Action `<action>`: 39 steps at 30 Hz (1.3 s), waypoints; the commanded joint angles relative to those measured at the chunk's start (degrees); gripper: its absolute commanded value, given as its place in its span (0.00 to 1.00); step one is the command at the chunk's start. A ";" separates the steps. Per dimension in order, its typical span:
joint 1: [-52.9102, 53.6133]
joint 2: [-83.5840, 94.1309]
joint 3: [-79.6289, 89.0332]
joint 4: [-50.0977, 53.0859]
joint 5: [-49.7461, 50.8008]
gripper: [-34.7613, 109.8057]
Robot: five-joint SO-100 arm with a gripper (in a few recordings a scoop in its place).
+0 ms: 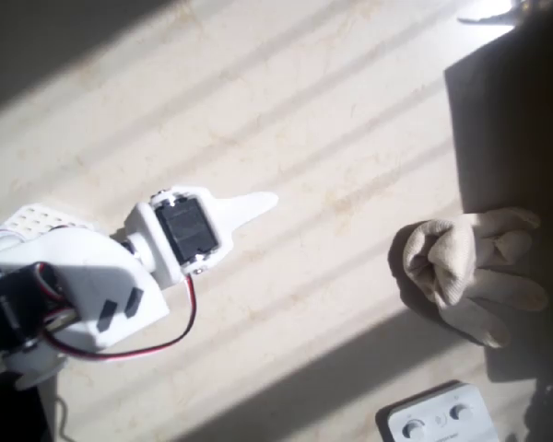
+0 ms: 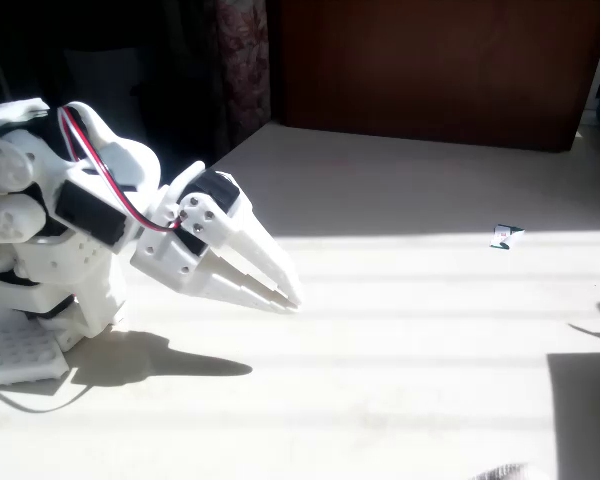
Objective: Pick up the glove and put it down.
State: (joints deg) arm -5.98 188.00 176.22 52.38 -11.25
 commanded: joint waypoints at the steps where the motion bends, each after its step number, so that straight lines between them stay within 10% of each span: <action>1: 0.26 0.44 -0.62 7.82 0.09 0.24; 39: 0.26 0.44 -3.08 16.00 -0.35 0.25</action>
State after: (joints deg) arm -5.98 188.00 175.78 68.20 -11.25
